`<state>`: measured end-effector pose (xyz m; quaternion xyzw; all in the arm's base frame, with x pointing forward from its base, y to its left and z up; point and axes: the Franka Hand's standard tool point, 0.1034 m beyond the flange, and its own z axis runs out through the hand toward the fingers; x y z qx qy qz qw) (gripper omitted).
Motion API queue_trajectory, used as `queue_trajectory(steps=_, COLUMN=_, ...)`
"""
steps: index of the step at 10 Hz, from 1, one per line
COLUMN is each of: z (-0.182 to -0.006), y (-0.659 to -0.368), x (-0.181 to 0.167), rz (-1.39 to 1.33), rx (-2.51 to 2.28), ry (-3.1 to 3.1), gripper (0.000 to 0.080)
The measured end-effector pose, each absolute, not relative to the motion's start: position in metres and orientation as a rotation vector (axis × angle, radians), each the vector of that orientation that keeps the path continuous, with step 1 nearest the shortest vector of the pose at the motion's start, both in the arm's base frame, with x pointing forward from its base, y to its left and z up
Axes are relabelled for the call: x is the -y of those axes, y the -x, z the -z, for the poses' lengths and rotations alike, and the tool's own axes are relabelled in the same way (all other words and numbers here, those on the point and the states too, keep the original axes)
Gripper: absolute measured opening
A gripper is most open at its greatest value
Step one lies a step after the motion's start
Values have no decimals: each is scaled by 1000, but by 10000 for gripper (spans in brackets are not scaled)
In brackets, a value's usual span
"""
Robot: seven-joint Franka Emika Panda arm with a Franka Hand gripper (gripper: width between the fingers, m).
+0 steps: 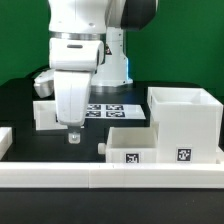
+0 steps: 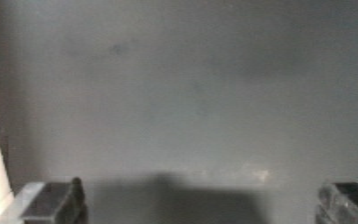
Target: Assemble drawer
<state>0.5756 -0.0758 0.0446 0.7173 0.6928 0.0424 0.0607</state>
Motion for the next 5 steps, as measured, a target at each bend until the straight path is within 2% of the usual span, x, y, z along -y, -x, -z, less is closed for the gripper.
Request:
queue_trajectory(steps=2, z=-41, y=-572, x=75, rz=-218, rx=-2047, ry=-2124, gripper=649)
queue_trajectory(steps=5, z=-34, y=-569, x=69, rz=-206, rx=-2029, ry=-2169, gripper=649)
